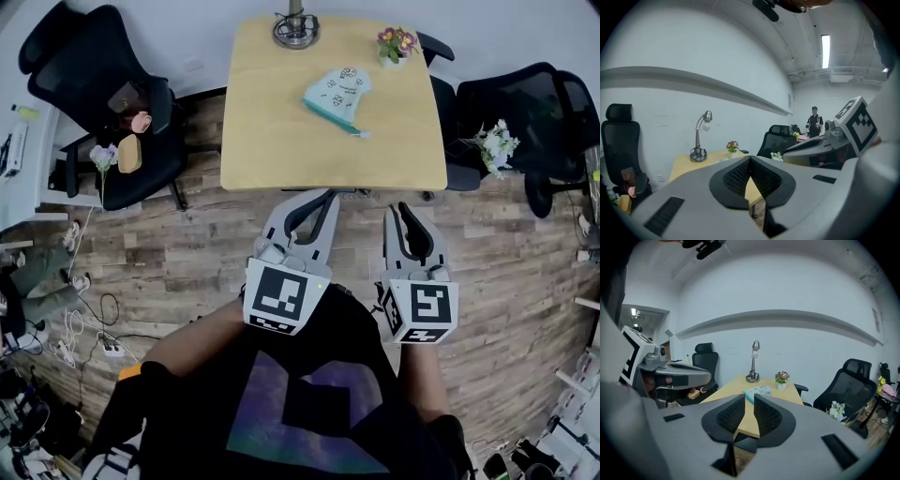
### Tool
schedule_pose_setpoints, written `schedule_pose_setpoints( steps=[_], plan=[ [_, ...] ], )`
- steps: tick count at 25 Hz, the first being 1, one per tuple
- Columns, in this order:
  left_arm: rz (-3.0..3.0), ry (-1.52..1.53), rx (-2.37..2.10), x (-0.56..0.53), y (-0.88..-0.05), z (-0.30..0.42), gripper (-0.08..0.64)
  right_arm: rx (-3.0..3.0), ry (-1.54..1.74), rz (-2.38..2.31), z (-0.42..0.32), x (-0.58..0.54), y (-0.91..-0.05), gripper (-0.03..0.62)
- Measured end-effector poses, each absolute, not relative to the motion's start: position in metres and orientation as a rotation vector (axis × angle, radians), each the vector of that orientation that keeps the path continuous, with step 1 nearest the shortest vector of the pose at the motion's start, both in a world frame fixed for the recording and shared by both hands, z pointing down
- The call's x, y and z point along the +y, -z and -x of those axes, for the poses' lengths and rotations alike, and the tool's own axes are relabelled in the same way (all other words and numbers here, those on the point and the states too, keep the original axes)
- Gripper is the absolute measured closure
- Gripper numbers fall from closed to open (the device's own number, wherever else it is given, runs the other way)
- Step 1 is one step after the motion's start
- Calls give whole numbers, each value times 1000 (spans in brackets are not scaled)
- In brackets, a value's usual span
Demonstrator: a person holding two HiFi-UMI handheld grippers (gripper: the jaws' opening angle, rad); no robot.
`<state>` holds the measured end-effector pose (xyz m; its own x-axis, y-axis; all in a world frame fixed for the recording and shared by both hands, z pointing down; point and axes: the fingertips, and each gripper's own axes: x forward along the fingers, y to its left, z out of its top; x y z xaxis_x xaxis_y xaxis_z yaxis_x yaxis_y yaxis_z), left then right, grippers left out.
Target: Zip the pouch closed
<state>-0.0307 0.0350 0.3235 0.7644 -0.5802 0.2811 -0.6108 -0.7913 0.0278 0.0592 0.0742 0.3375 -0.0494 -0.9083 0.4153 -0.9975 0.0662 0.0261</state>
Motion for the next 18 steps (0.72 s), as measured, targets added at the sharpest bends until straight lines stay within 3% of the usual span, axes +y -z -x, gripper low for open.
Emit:
schedule_pose_setpoints(
  steps=[18],
  plan=[
    [-2783, -311, -1006, -88, -328, 57, 552, -1905, -316, -1769, -70, -48, -351, 520]
  ],
)
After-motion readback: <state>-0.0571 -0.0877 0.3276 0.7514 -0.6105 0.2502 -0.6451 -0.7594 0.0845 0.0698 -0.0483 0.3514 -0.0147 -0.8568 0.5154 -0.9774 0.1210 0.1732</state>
